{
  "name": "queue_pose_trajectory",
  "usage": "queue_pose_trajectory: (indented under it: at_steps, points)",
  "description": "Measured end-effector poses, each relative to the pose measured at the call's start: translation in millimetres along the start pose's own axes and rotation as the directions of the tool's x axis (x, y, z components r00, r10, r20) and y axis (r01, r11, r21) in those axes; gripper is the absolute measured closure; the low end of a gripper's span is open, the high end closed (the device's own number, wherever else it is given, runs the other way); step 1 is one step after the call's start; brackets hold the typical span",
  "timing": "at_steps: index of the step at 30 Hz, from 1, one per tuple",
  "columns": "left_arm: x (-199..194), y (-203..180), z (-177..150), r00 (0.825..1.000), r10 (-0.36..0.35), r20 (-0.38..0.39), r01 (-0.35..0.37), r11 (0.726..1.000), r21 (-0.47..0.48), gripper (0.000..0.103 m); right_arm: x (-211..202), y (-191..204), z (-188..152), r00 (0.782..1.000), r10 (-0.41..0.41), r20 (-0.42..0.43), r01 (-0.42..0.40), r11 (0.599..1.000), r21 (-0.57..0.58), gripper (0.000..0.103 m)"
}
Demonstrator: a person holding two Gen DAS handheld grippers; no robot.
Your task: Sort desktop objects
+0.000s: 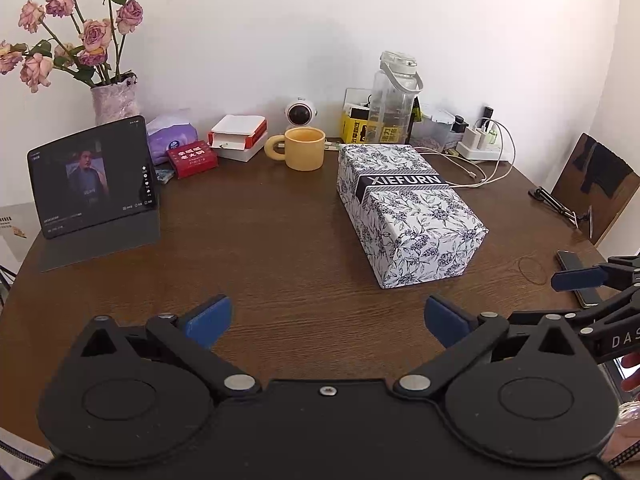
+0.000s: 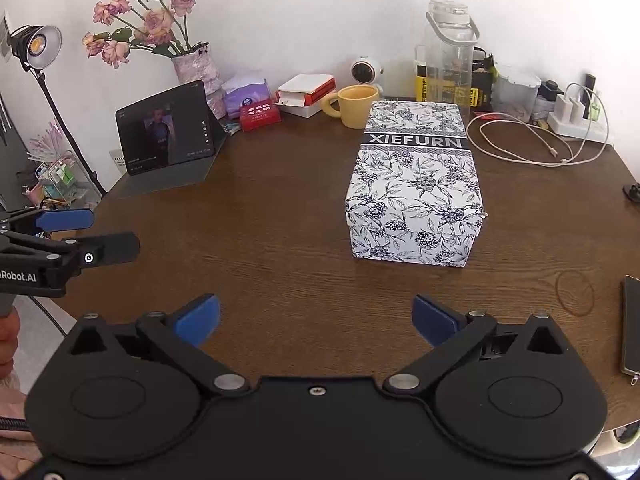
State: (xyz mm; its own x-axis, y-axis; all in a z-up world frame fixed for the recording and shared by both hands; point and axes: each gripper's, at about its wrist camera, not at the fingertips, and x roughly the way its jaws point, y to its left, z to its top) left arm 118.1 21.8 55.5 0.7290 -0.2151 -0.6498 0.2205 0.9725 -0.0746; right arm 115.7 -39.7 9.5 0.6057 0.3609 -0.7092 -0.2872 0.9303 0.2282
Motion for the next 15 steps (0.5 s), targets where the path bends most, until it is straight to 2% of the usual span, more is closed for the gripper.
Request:
queue_pose_trajectory:
  at_steps: [15]
  points:
    - [-7.8, -1.4, -2.2, 0.999, 0.032, 0.009, -0.032, 1.000, 0.001, 0.000, -3.1, -0.2, -2.1, 1.000, 0.019, 0.012, -0.019, 1.000, 0.000, 0.000]
